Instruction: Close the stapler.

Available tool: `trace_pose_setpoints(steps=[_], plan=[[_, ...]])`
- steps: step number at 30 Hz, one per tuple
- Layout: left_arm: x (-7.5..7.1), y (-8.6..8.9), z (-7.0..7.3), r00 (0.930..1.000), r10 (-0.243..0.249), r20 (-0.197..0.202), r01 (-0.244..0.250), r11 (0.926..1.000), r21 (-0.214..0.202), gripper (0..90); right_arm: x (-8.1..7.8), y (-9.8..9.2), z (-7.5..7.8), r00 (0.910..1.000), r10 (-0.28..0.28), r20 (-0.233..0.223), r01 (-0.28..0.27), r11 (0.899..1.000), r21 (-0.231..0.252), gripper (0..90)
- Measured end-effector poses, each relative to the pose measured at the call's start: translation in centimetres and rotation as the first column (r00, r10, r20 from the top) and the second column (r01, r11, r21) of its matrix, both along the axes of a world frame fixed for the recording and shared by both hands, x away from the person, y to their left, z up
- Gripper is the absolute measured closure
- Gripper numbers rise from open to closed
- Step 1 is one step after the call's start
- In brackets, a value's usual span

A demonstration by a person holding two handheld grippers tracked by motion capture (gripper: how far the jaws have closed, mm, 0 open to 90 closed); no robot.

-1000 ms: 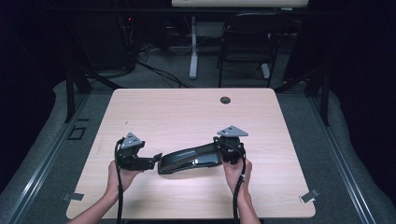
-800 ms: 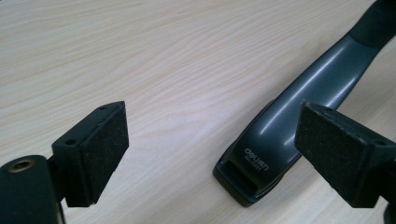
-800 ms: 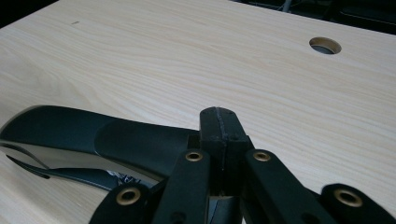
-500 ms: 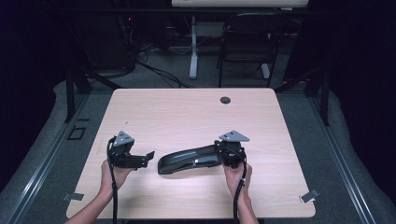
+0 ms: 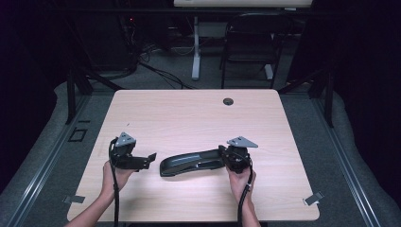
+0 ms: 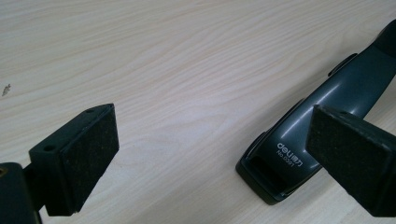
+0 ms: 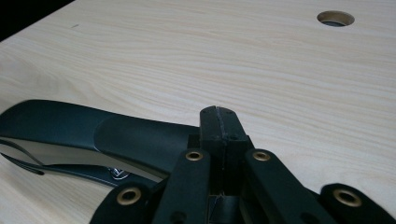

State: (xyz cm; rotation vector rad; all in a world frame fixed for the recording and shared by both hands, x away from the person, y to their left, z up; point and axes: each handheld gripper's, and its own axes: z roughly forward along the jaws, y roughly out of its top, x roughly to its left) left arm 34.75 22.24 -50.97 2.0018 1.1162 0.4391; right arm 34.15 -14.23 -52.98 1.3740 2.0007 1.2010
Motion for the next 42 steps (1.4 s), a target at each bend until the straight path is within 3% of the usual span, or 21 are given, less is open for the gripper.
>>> trace_pose_setpoints(steps=[2, 6, 9, 13, 20, 29, 32, 34, 38, 42], plan=[[0.0, 0.0, 0.0, 1.0, -0.004, -0.003, 0.004, 1.0, 0.002, 2.5, 0.0, 0.2, 0.2, 1.0, -0.001, -0.007, 0.001, 1.0, -0.031, 90.0], [0.1, 0.1, -0.1, 1.0, -0.003, -0.003, 0.003, 1.0, 0.005, 2.3, 0.0, -0.2, 0.5, 1.0, 0.006, 0.001, -0.006, 1.0, 0.019, 90.0], [0.2, 0.1, 0.0, 1.0, -0.001, -0.002, 0.001, 1.0, 0.006, 2.3, -0.2, 0.1, 2.0, 0.9994, 0.019, 0.027, -0.019, 1.0, 0.014, 90.0], [0.1, 0.0, 0.2, 0.9999, -0.007, 0.013, 0.007, 0.9999, 0.012, 2.3, 0.0, 0.5, 3.1, 0.9989, 0.044, 0.015, -0.044, 0.999, -0.026, 90.0], [0.2, -0.1, 0.3, 0.9999, -0.011, 0.006, 0.011, 0.9998, 0.017, 2.1, 0.3, 0.0, 5.0, 0.9983, 0.057, 0.012, -0.057, 0.998, -0.032, 85.8], [0.5, 0.0, -0.1, 0.9992, -0.019, -0.035, 0.02, 0.9995, 0.023, 0.6, 2.5, -1.5, 7.2, 0.9946, 0.051, -0.09, -0.062, 0.991, -0.121, 58.7], [0.6, 0.1, -0.2, 0.999, -0.016, -0.042, 0.017, 0.9996, 0.021, 0.1, 3.3, -2.6, 7.8, 0.9913, 0.04, -0.125, -0.053, 0.993, -0.104, 49.3], [0.7, 0.1, -0.2, 0.9984, -0.023, -0.052, 0.024, 0.9994, 0.023, 0.0, 3.8, -3.5, 8.3, 0.9837, 0.05, -0.173, -0.069, 0.992, -0.107, 40.7], [0.7, 0.1, -0.2, 0.9979, -0.028, -0.059, 0.03, 0.9991, 0.03, 0.0, 3.7, -5.3, 9.0, 0.9768, 0.056, -0.207, -0.085, 0.987, -0.137, 33.0], [0.8, 0.2, -0.2, 0.997, -0.031, -0.071, 0.034, 0.999, 0.03, 0.0, 2.9, -7.3, 9.0, 0.9671, 0.065, -0.246, -0.1, 0.986, -0.133, 26.4]])
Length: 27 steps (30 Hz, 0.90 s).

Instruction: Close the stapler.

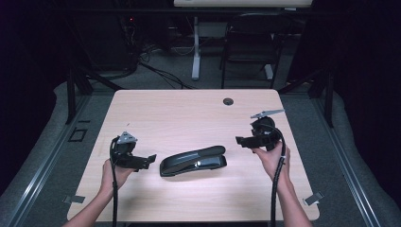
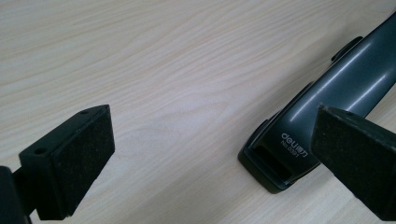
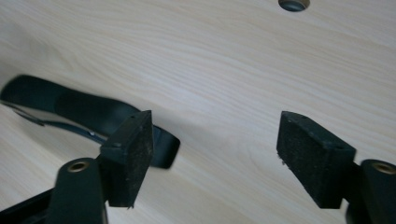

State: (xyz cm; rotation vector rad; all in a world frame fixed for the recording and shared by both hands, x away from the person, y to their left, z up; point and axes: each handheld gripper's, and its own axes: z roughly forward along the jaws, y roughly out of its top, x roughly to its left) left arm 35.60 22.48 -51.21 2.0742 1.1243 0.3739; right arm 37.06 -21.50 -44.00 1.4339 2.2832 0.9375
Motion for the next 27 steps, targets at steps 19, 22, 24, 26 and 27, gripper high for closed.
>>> trace_pose_setpoints(steps=[19, 22, 24, 26, 27], plan=[[0.5, 0.6, -0.9, 0.9986, -0.014, -0.051, 0.017, 0.9984, 0.053, 0.0, -5.5, -5.2, -4.0, 0.9959, 0.033, -0.084, -0.039, 0.997, -0.067, 8.5], [0.8, 0.9, -1.3, 0.9978, -0.007, -0.065, 0.011, 0.9985, 0.053, 0.0, -6.1, -6.3, -5.5, 0.9955, 0.007, -0.094, -0.013, 0.997, -0.071, 5.5], [1.0, 0.9, -1.5, 0.9975, -0.008, -0.07, 0.012, 0.9984, 0.055, 0.0, -6.3, -7.0, -6.4, 0.994, -0.016, -0.108, 0.009, 0.998, -0.063, 3.3], [1.0, 0.9, -1.6, 0.9972, -0.009, -0.075, 0.013, 0.9985, 0.052, 0.0, -6.5, -7.5, -6.9, 0.9934, -0.029, -0.111, 0.02, 0.997, -0.076, 2.2], [1.1, 0.9, -1.7, 0.9971, -0.008, -0.076, 0.012, 0.9986, 0.051, 0.0, -6.5, -7.7, -7.3, 0.9931, -0.037, -0.112, 0.027, 0.996, -0.087, 1.0]])
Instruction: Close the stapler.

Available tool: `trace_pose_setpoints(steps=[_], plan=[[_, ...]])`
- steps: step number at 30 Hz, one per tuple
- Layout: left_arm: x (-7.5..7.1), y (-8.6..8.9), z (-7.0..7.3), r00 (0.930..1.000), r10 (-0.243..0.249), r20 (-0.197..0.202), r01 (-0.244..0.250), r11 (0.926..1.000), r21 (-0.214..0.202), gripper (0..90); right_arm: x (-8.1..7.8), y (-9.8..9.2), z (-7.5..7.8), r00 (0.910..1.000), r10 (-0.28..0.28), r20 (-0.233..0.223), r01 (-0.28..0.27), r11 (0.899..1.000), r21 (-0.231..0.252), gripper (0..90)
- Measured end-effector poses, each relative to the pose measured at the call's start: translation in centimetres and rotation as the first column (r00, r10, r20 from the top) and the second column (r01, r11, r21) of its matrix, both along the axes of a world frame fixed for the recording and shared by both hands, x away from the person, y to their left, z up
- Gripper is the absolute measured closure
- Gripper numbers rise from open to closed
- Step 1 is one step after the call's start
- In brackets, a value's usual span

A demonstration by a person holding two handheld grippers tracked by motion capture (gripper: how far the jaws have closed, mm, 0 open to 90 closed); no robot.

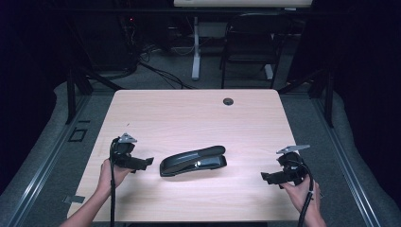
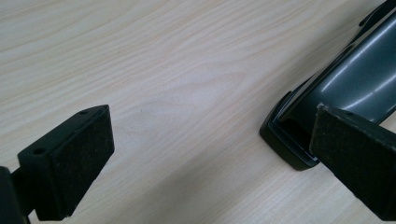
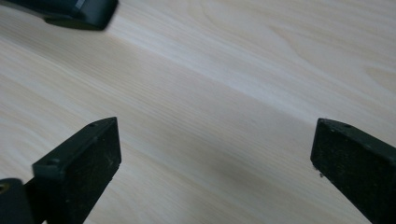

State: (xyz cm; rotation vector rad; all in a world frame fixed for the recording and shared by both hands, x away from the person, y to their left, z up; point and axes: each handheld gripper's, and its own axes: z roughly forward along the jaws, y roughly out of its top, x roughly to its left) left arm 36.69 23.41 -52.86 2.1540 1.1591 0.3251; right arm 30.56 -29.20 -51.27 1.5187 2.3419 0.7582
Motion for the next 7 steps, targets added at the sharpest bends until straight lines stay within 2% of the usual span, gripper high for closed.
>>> trace_pose_setpoints(steps=[2, 7], plan=[[0.1, 0.0, -0.2, 1.0, -0.005, -0.008, 0.005, 1.0, 0.005, 0.0, -0.1, -0.7, -0.5, 0.9998, -0.012, -0.019, 0.012, 1.0, -0.007, 0.0], [0.6, 0.0, -0.7, 0.9998, 0.0, -0.018, 0.0, 1.0, 0.009, 0.0, -0.1, -1.8, -1.1, 0.9992, -0.036, -0.018, 0.036, 0.999, -0.003, 0.0]])
